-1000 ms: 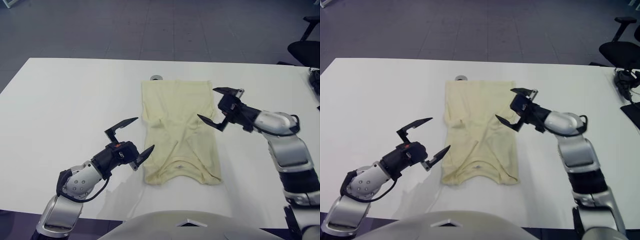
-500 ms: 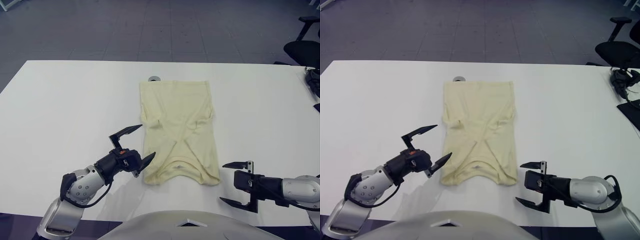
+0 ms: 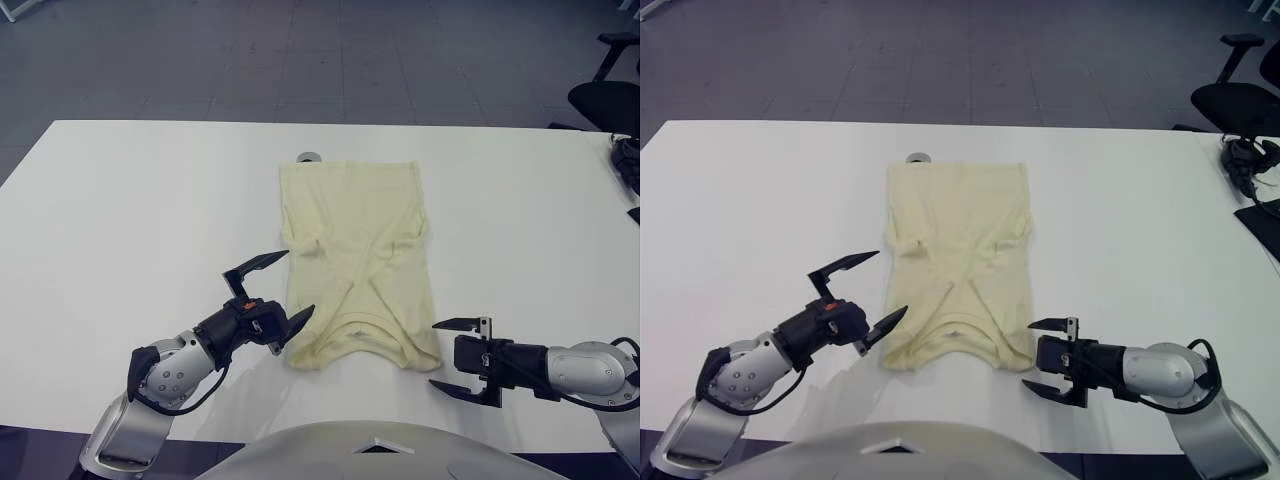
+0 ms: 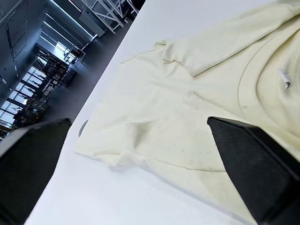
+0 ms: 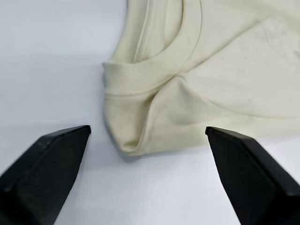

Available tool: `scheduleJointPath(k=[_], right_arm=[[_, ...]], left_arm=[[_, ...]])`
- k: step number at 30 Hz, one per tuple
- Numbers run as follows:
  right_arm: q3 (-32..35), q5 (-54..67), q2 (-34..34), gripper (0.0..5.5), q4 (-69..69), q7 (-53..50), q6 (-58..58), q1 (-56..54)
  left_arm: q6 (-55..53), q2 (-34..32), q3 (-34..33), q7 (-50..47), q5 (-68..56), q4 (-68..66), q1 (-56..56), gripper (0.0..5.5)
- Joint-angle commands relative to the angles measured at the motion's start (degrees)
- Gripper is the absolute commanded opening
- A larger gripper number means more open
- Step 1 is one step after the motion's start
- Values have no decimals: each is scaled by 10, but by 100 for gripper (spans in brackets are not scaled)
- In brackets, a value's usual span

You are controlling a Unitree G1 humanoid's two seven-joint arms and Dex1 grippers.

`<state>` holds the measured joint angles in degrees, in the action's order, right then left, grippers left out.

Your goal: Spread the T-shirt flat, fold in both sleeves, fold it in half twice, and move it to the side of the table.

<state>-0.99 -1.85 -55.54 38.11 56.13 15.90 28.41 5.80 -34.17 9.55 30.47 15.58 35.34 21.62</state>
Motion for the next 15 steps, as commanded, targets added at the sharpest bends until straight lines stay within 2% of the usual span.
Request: scheduleJointPath(k=[1, 15], right_arm=[[-34, -41, -11, 379, 2, -7, 4, -8], [-43, -54, -15, 153, 7, -18, 22, -8]], left_arm=[[-9, 4, 2, -2, 6, 6, 4, 540], [-15, 3, 2, 3, 5, 11, 1, 540]])
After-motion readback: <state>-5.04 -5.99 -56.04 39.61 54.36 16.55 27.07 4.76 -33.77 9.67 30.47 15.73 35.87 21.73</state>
